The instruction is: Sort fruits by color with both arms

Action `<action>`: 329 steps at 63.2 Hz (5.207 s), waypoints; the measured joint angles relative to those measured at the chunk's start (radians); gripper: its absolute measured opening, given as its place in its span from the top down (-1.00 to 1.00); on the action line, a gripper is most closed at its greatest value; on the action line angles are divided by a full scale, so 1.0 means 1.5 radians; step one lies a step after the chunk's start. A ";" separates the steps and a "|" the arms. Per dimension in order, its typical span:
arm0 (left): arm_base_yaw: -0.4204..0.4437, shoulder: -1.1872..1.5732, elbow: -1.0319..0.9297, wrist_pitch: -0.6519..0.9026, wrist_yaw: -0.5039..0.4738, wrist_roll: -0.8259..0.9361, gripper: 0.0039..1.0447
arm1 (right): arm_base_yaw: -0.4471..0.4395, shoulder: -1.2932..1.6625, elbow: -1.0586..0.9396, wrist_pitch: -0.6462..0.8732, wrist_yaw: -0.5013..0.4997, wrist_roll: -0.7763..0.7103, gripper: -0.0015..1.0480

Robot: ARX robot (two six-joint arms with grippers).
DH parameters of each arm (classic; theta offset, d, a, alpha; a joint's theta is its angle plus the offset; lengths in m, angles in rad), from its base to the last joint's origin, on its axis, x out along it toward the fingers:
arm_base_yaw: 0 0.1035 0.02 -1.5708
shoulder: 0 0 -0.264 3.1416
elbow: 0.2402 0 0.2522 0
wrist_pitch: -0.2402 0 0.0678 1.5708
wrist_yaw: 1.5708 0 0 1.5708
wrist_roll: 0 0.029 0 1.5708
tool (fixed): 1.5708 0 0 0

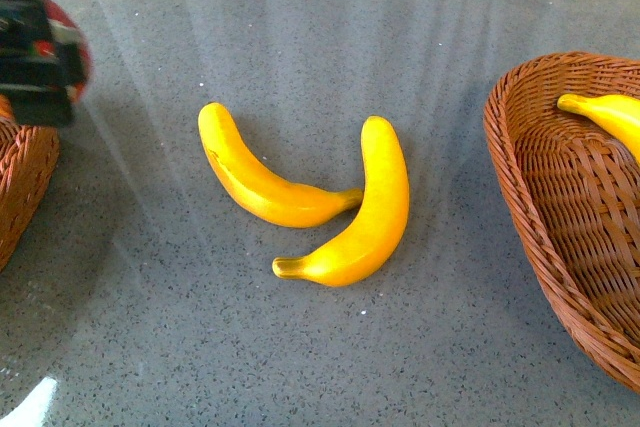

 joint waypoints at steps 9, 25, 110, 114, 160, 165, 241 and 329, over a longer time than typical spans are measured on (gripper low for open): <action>0.088 -0.042 -0.041 -0.022 -0.021 -0.001 -0.30 | 0.000 0.000 0.000 0.000 0.000 0.000 -0.82; 0.137 -0.016 -0.088 0.028 0.023 -0.017 -0.74 | 0.000 0.000 0.000 0.000 0.000 0.000 -0.82; 0.190 -0.968 -0.265 -0.467 0.161 0.038 0.71 | 0.000 0.000 0.000 0.000 0.000 0.000 -0.82; 0.190 -0.968 -0.265 -0.467 0.161 0.038 0.51 | 0.000 0.000 0.000 0.000 0.000 0.000 -0.82; 0.189 -0.968 -0.265 -0.467 0.161 0.040 -0.83 | 0.144 0.651 0.194 0.131 -0.215 -0.242 -0.82; 0.189 -0.968 -0.265 -0.467 0.161 0.040 -0.83 | 0.176 0.745 0.226 0.192 -0.194 -0.238 -0.82; 0.189 -0.968 -0.265 -0.467 0.161 0.040 -0.83 | 0.433 1.403 0.679 0.217 -0.120 -0.223 -0.82; 0.189 -0.968 -0.265 -0.467 0.161 0.040 -0.83 | 0.328 1.125 0.542 0.315 -0.091 0.116 0.37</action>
